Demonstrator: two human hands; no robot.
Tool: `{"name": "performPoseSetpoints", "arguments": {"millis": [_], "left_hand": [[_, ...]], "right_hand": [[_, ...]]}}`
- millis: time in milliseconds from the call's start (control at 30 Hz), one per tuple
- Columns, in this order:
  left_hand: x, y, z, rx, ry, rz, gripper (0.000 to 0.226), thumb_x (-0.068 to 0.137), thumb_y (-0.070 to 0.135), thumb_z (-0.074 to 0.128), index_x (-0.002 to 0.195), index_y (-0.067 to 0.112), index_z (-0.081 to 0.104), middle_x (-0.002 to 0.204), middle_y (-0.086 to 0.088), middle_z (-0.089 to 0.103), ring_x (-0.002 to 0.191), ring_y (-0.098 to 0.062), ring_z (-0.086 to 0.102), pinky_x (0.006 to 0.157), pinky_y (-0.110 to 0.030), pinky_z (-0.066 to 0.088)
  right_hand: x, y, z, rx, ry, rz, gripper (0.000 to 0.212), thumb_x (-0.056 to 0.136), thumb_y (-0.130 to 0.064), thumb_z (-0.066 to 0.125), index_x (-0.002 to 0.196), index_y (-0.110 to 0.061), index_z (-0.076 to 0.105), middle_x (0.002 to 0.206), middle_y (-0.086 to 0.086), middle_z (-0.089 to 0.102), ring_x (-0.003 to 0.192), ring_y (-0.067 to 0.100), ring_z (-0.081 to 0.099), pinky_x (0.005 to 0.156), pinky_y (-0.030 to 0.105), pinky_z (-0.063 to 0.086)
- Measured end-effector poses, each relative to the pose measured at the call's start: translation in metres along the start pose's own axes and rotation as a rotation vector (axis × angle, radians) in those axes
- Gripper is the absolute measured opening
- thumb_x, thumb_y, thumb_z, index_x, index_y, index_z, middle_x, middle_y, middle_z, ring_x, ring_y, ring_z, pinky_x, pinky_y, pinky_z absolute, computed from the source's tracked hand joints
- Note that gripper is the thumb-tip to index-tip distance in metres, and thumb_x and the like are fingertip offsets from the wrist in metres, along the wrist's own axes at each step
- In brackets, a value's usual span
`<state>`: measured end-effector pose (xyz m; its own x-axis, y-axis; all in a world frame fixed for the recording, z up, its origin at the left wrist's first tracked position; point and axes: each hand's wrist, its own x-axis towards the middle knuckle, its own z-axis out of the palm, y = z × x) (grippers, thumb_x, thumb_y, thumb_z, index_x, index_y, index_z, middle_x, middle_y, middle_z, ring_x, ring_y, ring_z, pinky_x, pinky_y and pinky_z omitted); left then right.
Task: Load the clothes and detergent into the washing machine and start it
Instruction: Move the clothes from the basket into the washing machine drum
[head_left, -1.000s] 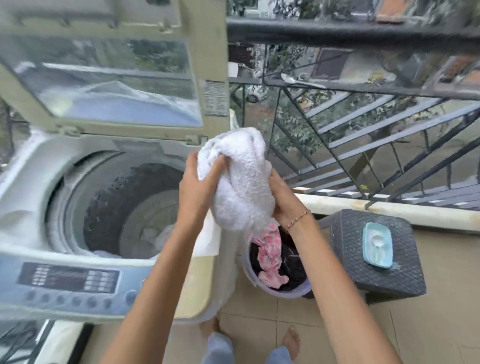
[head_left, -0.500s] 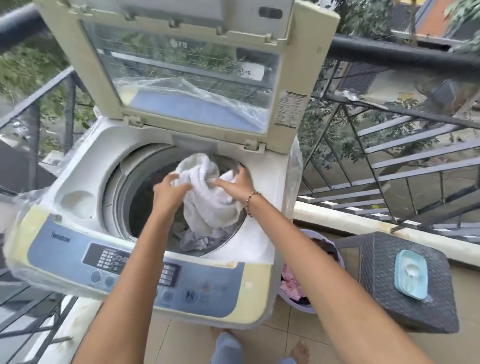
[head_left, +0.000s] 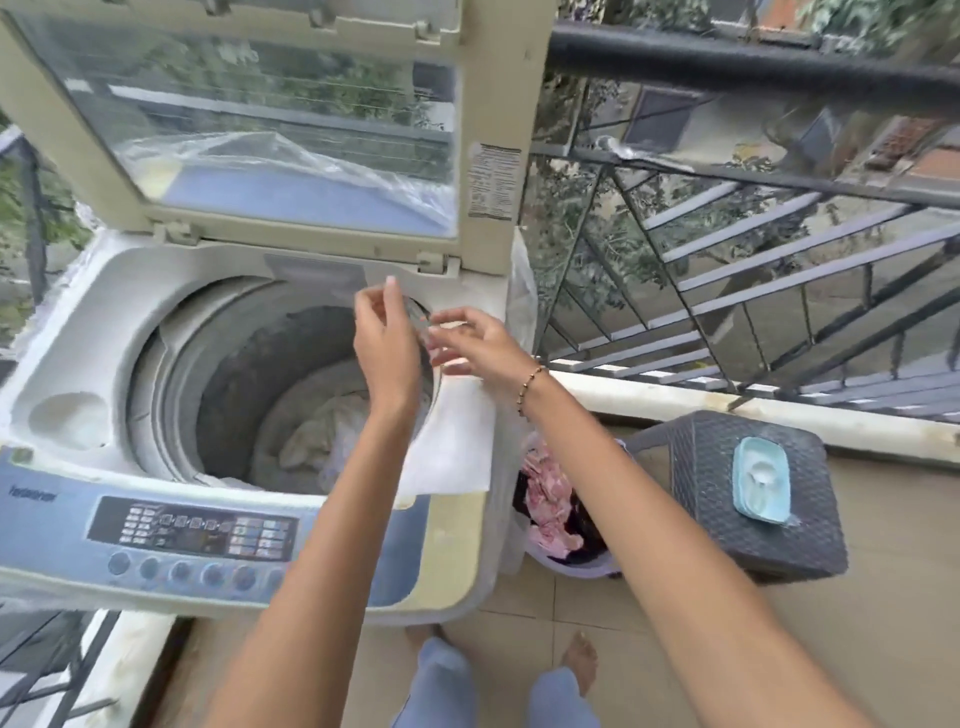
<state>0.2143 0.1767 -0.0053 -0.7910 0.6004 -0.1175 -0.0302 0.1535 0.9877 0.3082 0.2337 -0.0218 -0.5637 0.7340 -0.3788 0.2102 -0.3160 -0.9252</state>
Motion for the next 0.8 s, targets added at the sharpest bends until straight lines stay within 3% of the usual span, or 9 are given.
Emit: {"name": "performPoseSetpoints", "arguments": {"millis": [100, 267, 333, 467, 600, 800], "left_hand": [[-0.043, 0.018, 0.044, -0.137, -0.083, 0.017, 0.027, 0.099, 0.039, 0.036, 0.082, 0.027, 0.053, 0.071, 0.006, 0.047, 0.064, -0.015, 0.048, 0.066, -0.036, 0.042], [-0.1, -0.003, 0.113, -0.121, -0.268, -0.003, 0.033, 0.1, 0.039, 0.031, 0.082, 0.029, 0.056, 0.075, 0.007, 0.05, 0.073, -0.014, 0.051, 0.071, -0.035, 0.044], [-0.115, -0.025, 0.138, -0.093, -0.326, -0.057, 0.031, 0.1, 0.037, 0.033, 0.082, 0.027, 0.056, 0.075, 0.007, 0.051, 0.068, -0.013, 0.051, 0.068, -0.033, 0.043], [-0.127, -0.105, 0.172, 0.041, -0.407, -0.23, 0.025, 0.099, 0.035, 0.037, 0.085, 0.024, 0.055, 0.076, 0.005, 0.053, 0.064, -0.014, 0.053, 0.068, -0.036, 0.044], [-0.126, -0.204, 0.187, 0.173, -0.422, -0.446, 0.035, 0.099, 0.041, 0.034, 0.098, 0.016, 0.058, 0.081, 0.0, 0.06, 0.068, -0.016, 0.054, 0.068, -0.035, 0.046], [-0.12, -0.325, 0.186, 0.309, -0.398, -0.656, 0.034, 0.099, 0.035, 0.035, 0.075, 0.016, 0.052, 0.071, -0.006, 0.053, 0.062, -0.02, 0.05, 0.051, -0.026, 0.04]], "right_hand": [[-0.023, 0.005, -0.046, -0.042, 0.031, -0.005, 0.018, 0.09, -0.016, 0.061, 0.108, -0.013, 0.057, 0.087, 0.005, 0.064, 0.065, 0.011, 0.059, 0.06, 0.018, 0.049], [-0.051, 0.052, -0.125, -0.007, 0.155, 0.087, 0.015, 0.091, -0.014, 0.058, 0.106, -0.01, 0.057, 0.079, -0.001, 0.063, 0.066, 0.012, 0.057, 0.065, 0.02, 0.05], [-0.058, 0.081, -0.151, 0.023, 0.213, 0.142, 0.011, 0.092, -0.014, 0.057, 0.102, -0.012, 0.058, 0.079, 0.0, 0.064, 0.067, 0.014, 0.058, 0.066, 0.022, 0.049], [-0.061, 0.153, -0.194, 0.042, 0.327, 0.277, 0.011, 0.094, -0.012, 0.054, 0.103, -0.012, 0.059, 0.084, 0.003, 0.065, 0.067, 0.011, 0.059, 0.06, 0.017, 0.052], [-0.04, 0.244, -0.219, 0.011, 0.41, 0.401, 0.018, 0.093, -0.006, 0.051, 0.085, -0.021, 0.058, 0.08, 0.001, 0.063, 0.066, 0.009, 0.058, 0.061, 0.019, 0.052], [-0.006, 0.379, -0.214, -0.076, 0.39, 0.599, 0.012, 0.09, -0.017, 0.055, 0.101, -0.019, 0.057, 0.084, 0.0, 0.06, 0.092, 0.027, 0.063, 0.089, 0.044, 0.053]]}}
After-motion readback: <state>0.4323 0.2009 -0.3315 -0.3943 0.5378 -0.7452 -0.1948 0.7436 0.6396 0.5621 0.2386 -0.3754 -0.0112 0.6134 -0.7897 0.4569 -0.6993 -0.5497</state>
